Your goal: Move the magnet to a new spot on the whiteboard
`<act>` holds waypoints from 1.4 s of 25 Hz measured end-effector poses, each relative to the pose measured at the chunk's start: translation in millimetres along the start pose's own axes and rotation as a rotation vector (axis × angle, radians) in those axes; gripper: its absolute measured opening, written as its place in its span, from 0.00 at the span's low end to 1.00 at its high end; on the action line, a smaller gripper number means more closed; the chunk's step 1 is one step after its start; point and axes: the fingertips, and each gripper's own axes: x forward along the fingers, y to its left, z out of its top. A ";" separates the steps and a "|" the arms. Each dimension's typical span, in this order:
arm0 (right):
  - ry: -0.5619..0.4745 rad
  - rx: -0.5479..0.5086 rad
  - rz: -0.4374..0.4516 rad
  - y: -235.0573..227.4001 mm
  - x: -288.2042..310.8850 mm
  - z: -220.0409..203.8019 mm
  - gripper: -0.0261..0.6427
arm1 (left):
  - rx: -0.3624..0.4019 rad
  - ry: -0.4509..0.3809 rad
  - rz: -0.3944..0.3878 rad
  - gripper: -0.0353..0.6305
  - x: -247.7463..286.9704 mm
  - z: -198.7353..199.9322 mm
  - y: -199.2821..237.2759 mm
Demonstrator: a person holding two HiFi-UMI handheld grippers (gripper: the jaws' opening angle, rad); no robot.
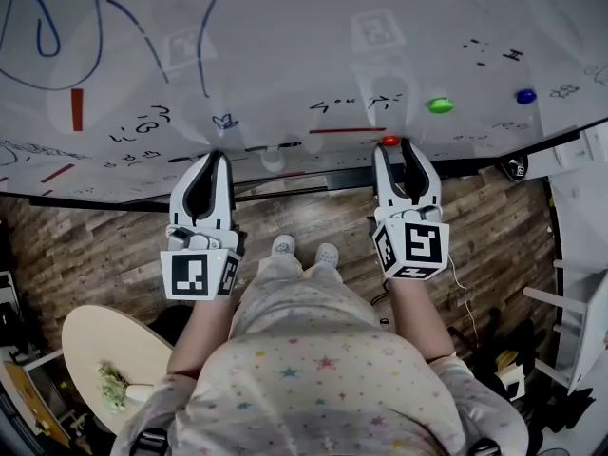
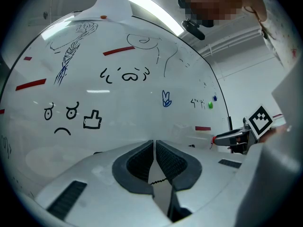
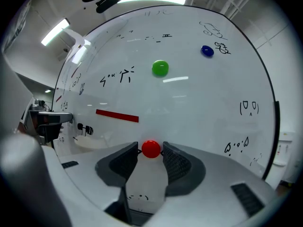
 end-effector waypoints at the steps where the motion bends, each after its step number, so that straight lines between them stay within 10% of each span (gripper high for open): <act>1: 0.003 -0.002 -0.004 0.3 0.7 -0.7 0.29 | 0.000 0.001 0.000 0.09 0.0 -0.1 0.3; 35: 0.019 -0.002 -0.022 -0.9 1.4 -0.6 0.22 | -0.001 -0.003 0.004 0.09 -7.2 2.2 4.0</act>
